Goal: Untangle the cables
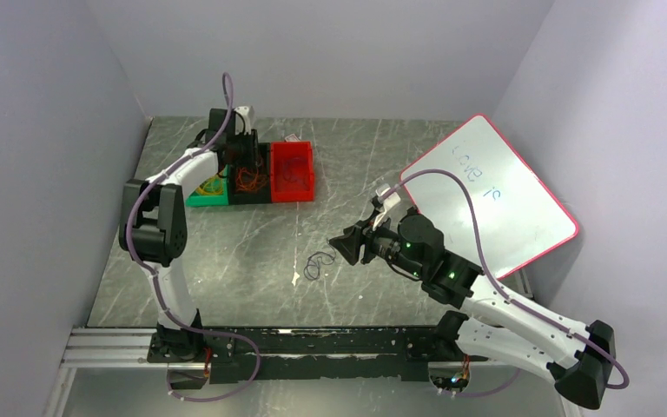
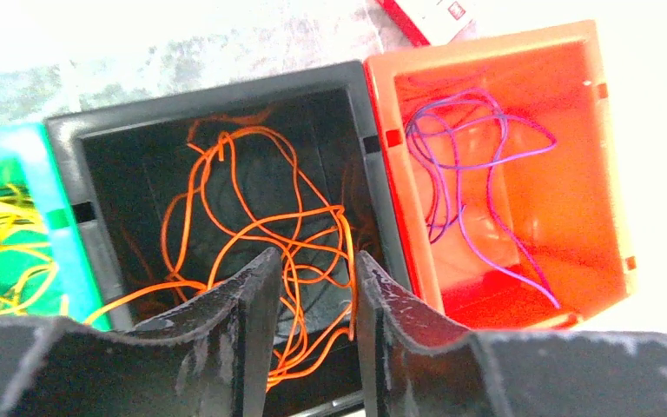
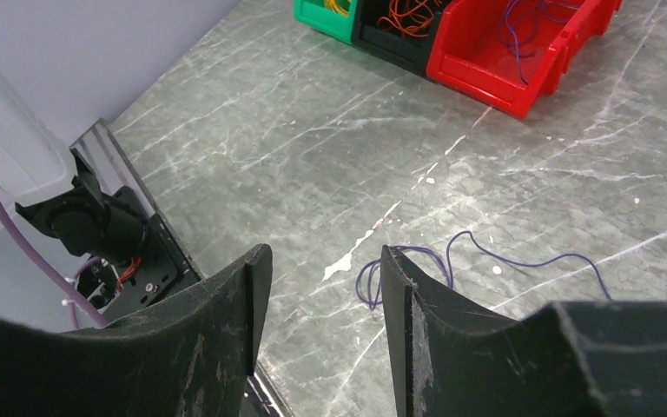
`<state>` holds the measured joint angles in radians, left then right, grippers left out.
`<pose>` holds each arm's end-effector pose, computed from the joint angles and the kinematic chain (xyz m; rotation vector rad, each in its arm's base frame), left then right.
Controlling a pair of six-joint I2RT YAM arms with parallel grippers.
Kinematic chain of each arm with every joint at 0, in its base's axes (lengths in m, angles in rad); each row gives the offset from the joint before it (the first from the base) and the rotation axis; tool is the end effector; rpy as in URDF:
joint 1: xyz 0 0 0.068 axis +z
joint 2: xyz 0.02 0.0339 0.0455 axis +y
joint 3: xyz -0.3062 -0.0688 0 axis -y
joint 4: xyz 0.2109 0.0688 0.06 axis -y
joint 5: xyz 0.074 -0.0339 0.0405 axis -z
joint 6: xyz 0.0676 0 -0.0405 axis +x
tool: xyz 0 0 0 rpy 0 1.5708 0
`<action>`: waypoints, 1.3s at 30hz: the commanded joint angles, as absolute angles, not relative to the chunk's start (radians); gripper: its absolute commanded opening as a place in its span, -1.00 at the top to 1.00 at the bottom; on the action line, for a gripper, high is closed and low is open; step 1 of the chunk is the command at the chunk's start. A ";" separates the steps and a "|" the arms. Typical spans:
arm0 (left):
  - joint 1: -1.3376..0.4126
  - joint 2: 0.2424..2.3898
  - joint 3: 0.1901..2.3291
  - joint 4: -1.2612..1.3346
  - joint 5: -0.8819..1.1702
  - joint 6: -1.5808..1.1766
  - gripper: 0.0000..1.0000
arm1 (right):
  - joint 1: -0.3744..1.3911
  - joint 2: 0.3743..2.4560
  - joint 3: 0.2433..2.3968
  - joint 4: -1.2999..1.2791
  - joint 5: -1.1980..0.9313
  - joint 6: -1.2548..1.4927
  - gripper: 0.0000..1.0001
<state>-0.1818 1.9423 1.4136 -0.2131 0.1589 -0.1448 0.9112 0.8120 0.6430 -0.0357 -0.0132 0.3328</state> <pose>0.4380 -0.0914 0.2491 0.1245 2.3233 -0.3490 0.1010 0.1317 0.3306 -0.5423 1.7873 0.8955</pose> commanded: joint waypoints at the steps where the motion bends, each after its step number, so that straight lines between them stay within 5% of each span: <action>1: -0.188 1.850 1.481 -0.253 0.115 -0.132 0.13 | 0.915 0.813 0.637 -0.030 -0.030 0.342 -0.05; 17: -0.168 1.616 1.334 -0.323 -0.037 -0.114 -0.21 | 0.915 0.812 0.632 -0.025 -0.041 0.355 -0.06; 39: -0.187 1.817 1.501 -0.593 -0.212 0.135 0.02 | 0.915 0.820 0.632 -0.019 -0.053 0.363 -0.06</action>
<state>-0.1745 1.7897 1.4544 -0.5556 -0.1390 0.0982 0.9112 0.8169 0.6430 -0.0353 -0.0391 0.3592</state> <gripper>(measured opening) 0.521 0.526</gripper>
